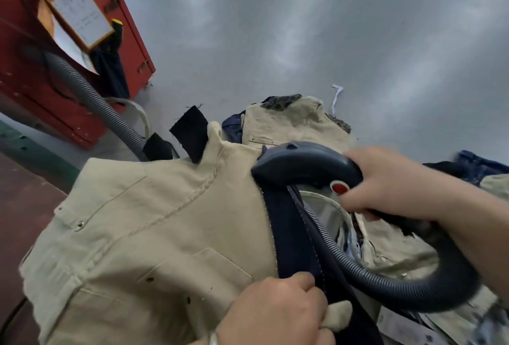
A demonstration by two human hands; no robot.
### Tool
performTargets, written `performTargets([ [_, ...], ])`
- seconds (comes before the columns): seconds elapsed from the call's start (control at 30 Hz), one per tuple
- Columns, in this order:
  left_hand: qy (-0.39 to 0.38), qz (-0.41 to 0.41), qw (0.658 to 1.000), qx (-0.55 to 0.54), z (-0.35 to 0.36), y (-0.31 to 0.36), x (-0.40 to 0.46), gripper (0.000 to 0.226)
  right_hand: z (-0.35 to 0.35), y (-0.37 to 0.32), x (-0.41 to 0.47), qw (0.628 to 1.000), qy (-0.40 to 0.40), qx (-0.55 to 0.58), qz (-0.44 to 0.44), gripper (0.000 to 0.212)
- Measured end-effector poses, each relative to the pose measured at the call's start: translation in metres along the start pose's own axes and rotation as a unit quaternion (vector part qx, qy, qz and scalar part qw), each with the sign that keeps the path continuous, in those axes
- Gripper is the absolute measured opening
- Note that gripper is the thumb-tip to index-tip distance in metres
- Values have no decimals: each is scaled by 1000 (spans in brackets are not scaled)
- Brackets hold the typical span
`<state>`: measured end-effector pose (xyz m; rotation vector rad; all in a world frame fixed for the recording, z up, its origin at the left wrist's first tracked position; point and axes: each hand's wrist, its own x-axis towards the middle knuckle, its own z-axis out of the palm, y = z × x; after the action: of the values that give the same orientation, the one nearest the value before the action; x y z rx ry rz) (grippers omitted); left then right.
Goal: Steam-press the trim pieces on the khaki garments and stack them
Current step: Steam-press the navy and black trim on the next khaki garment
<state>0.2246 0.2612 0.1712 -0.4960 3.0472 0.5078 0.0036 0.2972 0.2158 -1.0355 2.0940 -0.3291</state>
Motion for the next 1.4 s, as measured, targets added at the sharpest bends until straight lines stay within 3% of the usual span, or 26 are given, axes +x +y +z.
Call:
performTargets([
  [0.3, 41, 55, 997, 32, 4, -4, -7, 35, -29, -29, 62, 997, 77, 20, 25, 11],
  [0.43, 152, 79, 985, 13, 2, -8, -9, 32, -55, -14, 27, 994, 112, 1, -12, 19],
  [0.53, 172, 119, 978, 20, 0, -16, -9, 13, -53, -8, -16, 993, 104, -44, -13, 34],
  [0.6, 192, 111, 975, 19, 1, -18, -6, 14, -43, -6, -36, 996, 68, -54, 3, 45],
  [0.7, 217, 105, 970, 10, 6, -12, -6, 18, -16, -4, -46, 996, 5, -80, 33, 27],
  [0.8, 212, 95, 973, 8, 15, -7, -10, 44, 4, -3, -37, 993, 4, -116, 33, 14],
  [0.83, 196, 97, 976, 11, 15, -6, -12, 41, 6, -4, -32, 994, 8, -103, 32, 13],
  [0.93, 145, 128, 981, 11, 13, -7, -15, 6, 7, -13, -8, 998, 37, -56, 16, 14],
  [1.0, 142, 120, 983, 3, 11, -7, -16, 7, 8, -22, 13, 998, 56, -40, 10, 11],
  [1.2, 235, 85, 968, -7, 12, -10, -13, 24, -8, -42, 57, 991, 126, -27, 41, 11],
  [1.4, 287, 65, 955, 43, 10, -14, 3, 24, -47, -18, 10, 987, 158, -23, 7, 16],
])
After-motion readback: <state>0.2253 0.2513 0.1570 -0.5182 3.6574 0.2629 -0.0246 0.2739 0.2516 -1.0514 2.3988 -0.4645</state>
